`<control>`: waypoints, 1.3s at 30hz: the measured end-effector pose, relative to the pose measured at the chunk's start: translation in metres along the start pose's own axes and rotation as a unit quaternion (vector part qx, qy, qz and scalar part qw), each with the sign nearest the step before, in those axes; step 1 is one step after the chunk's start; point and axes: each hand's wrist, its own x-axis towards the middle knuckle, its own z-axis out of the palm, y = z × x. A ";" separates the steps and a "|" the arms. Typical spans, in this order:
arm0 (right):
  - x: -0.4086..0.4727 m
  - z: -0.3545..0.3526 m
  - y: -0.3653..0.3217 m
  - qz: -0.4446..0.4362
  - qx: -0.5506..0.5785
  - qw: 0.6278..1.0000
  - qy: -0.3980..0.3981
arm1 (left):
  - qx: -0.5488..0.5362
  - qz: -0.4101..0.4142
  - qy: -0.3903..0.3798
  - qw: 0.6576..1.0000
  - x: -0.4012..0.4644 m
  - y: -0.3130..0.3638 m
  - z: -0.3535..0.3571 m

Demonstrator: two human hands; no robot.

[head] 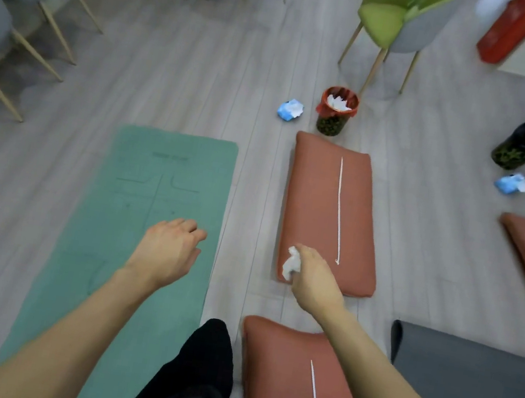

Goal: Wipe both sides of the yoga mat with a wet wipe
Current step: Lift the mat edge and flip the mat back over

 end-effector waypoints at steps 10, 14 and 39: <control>0.273 -0.108 0.024 0.033 -0.076 0.989 0.120 | -0.023 0.001 -0.012 1.000 0.299 -0.059 0.001; 0.390 -0.164 0.029 0.063 -0.060 0.983 0.159 | -0.032 0.022 -0.028 0.999 0.439 -0.081 -0.032; 1.116 -0.319 0.265 0.261 -0.043 0.963 -0.048 | 0.002 0.065 -0.065 0.996 1.140 -0.141 -0.062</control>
